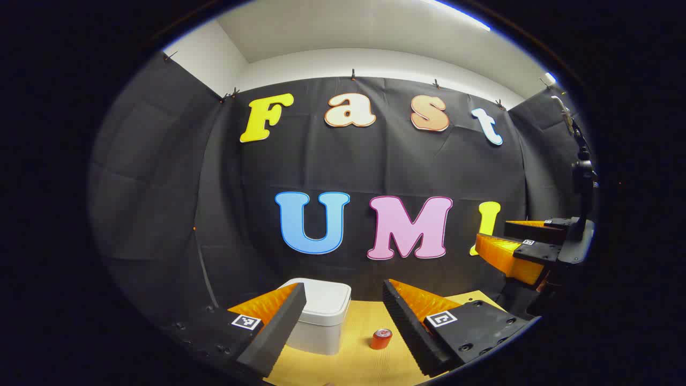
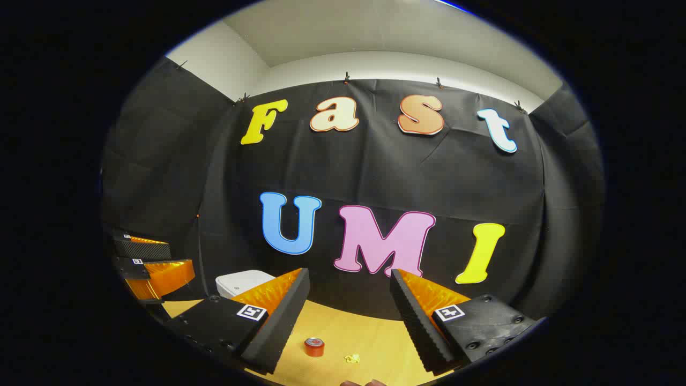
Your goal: Press the lid of the desktop garbage bin to open it, pick up the crumpled paper on the desktop and throw it into the bin, then pick up the pop can on the desktop and drop it into the bin, and finally close the garbage bin lid.
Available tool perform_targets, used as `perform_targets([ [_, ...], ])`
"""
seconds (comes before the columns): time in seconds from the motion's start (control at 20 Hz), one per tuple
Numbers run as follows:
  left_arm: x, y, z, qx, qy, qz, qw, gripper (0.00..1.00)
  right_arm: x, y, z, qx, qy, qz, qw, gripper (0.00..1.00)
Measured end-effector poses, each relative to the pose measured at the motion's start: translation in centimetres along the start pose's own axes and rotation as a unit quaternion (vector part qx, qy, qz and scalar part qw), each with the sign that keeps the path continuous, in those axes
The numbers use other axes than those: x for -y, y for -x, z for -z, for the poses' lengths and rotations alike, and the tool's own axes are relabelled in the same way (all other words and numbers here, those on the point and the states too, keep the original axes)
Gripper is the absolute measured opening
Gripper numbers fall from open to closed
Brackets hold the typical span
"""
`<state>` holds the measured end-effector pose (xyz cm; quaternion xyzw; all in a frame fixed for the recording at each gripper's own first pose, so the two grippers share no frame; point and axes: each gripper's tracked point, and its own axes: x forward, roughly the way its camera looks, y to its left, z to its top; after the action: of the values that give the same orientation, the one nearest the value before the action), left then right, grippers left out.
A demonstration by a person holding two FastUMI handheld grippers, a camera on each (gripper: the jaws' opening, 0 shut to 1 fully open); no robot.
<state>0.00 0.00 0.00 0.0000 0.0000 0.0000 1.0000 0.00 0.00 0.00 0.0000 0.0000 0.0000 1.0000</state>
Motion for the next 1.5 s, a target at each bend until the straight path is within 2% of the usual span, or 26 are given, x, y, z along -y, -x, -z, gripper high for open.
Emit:
perform_targets([
  [0.75, -1.4, -0.7, -2.0, 0.019, -0.019, -0.003, 1.000, 0.96, 0.7, -0.5, -1.4, 0.014, -0.002, 0.013, 1.000, 0.97],
  [1.15, -2.6, -1.3, -1.5, 0.010, -0.007, -0.007, 1.000, 0.96, -0.9, -1.1, -1.3, 0.015, -0.001, -0.005, 1.000, 0.97],
  [1.35, -3.3, -1.5, -1.1, 0.003, -0.015, -0.004, 1.000, 0.96, -0.8, -1.3, -0.8, 0.010, -0.006, -0.004, 1.000, 0.97],
  [1.4, -3.7, -1.6, -0.7, 0.000, -0.018, -0.006, 1.000, 0.96, -0.6, -1.3, -0.9, 0.010, -0.006, -0.002, 1.000, 1.00],
  [1.5, -4.3, -1.8, -0.6, -0.004, -0.012, -0.007, 1.000, 0.96, -0.3, -1.3, -1.1, 0.011, -0.009, 0.000, 1.000, 0.97],
])
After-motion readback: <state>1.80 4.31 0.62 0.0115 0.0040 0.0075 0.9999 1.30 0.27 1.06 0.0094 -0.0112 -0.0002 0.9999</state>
